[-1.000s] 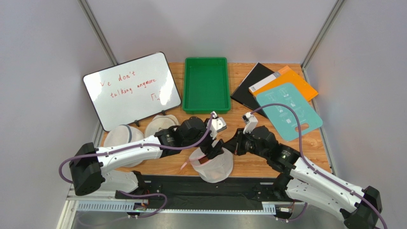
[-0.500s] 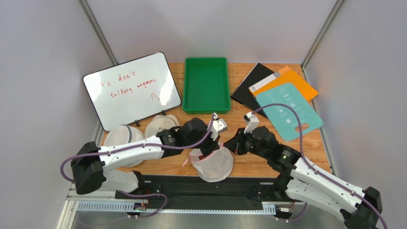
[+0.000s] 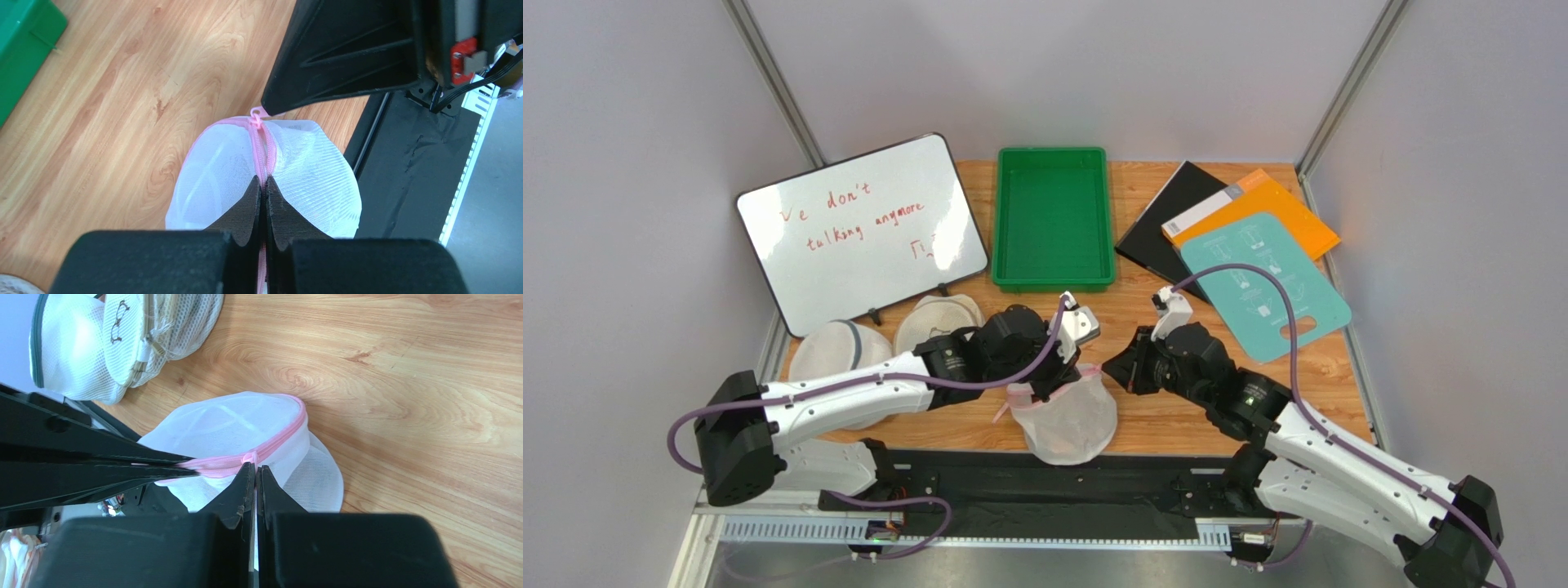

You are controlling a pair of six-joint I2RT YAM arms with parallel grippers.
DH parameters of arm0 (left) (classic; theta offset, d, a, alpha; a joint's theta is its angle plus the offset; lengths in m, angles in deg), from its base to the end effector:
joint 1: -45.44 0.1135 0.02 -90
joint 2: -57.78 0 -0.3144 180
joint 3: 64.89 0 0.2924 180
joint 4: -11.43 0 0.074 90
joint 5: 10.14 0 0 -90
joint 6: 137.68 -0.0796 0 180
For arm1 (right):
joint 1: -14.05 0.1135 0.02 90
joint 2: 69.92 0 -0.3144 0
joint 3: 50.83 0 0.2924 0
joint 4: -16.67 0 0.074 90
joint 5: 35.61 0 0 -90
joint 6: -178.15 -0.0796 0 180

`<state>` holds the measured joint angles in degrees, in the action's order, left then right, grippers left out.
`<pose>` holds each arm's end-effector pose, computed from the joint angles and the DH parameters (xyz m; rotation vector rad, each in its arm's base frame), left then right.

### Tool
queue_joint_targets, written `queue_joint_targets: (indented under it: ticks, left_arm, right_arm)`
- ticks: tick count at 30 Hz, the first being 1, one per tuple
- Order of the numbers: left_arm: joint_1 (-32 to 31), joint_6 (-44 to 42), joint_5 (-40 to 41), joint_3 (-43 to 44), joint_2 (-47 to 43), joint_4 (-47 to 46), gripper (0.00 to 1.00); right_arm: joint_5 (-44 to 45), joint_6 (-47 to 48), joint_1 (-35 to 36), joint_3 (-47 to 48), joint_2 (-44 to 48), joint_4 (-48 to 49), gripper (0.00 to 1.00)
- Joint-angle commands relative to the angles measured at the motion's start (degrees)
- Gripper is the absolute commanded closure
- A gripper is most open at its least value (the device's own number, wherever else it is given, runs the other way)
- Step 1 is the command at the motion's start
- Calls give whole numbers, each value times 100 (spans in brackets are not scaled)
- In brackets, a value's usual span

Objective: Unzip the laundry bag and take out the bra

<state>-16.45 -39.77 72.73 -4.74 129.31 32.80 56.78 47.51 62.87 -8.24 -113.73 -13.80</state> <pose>0.1495 -0.3008 0.2712 1.0929 1.9767 -0.8203 0.1448 0.1605 0.2443 -0.1345 2.2482 0.8508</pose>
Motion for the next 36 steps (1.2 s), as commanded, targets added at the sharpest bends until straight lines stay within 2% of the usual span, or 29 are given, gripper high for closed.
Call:
queue_joint_targets:
  ticks: [1, 11, 16, 19, 20, 22, 23, 26, 29, 36]
  left_arm:
    - [-34, -289, 212, -103, -393, 217, 100]
    - [-34, -517, 696, -287, -815, 638, 100]
    - [-34, -448, 1442, -323, -904, 929, 100]
    - [-34, -369, 1339, -384, -948, 912, 100]
    - [-34, -351, 1285, -393, -956, 877, 98]
    - [-25, -307, 1136, -358, -948, 833, 82]
    - [-34, -307, 1092, -288, -939, 815, 56]
    - [-34, -289, 837, -122, -886, 683, 26]
    - [-43, -263, 512, 80, -807, 472, 20]
    - [-130, -237, 213, 486, -211, 103, 19]
  right_arm:
    - [262, 100, -171, -112, -4, -26, 100]
    - [262, 135, -259, -60, 66, -123, 100]
    - [306, 153, -259, 46, 145, -255, 100]
    - [174, 144, -267, 72, 189, -229, 100]
    - [122, 144, -259, 72, 180, -202, 100]
    - [-37, 136, -250, 90, 154, -141, 100]
    - [-72, 127, -259, 90, 145, -123, 100]
    - [-160, 92, -250, 72, 154, -9, 100]
    - [-415, 48, -224, 81, 171, 114, 100]
    - [-406, 30, -118, 134, 189, 105, 100]
